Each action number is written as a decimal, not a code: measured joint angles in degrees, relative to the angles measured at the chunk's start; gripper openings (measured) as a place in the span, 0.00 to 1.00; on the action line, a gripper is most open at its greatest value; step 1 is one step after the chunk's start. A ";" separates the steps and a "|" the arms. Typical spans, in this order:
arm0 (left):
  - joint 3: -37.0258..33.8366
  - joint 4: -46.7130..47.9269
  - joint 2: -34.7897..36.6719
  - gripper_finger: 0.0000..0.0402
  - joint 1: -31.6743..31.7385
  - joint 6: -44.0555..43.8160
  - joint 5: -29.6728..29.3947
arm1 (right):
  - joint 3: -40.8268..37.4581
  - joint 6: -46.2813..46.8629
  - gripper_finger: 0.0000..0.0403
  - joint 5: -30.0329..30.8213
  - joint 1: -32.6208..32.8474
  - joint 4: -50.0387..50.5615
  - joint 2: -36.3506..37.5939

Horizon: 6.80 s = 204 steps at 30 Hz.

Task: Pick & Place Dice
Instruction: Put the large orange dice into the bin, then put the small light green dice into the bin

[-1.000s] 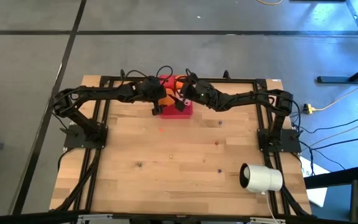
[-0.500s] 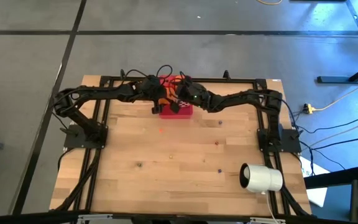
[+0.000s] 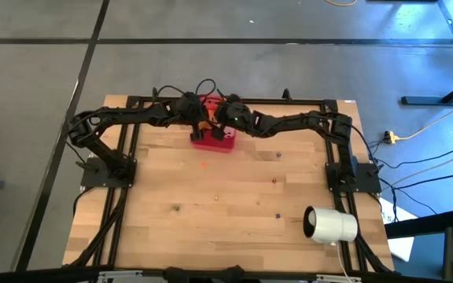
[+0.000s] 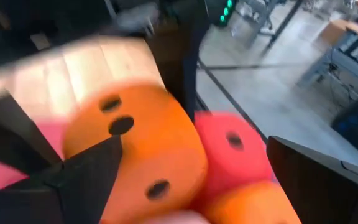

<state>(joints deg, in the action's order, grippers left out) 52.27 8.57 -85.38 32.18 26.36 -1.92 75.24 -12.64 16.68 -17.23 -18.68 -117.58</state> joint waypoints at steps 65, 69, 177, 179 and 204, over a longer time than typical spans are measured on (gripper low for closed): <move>1.09 11.82 7.27 1.00 -5.20 -0.67 -11.04 | -0.19 3.06 0.99 -18.54 3.32 35.70 9.31; 1.11 19.43 12.46 1.00 -7.29 -4.59 -2.73 | -0.15 3.05 0.99 -20.79 4.53 41.66 11.47; -32.83 -10.99 19.06 0.17 -21.65 -35.18 0.62 | -43.67 13.35 0.99 -18.59 7.69 11.45 45.59; -30.77 -10.95 19.06 0.17 -22.57 -32.59 0.58 | -43.67 13.38 0.99 -18.59 7.69 11.45 45.59; -20.98 -11.61 17.96 0.17 -14.84 -18.08 -16.94 | -43.67 15.19 0.99 -11.09 7.69 11.45 45.58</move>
<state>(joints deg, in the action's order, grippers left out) 31.29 -3.04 -67.43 17.35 8.28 -18.86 31.57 2.55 5.58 -9.54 -7.22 -72.00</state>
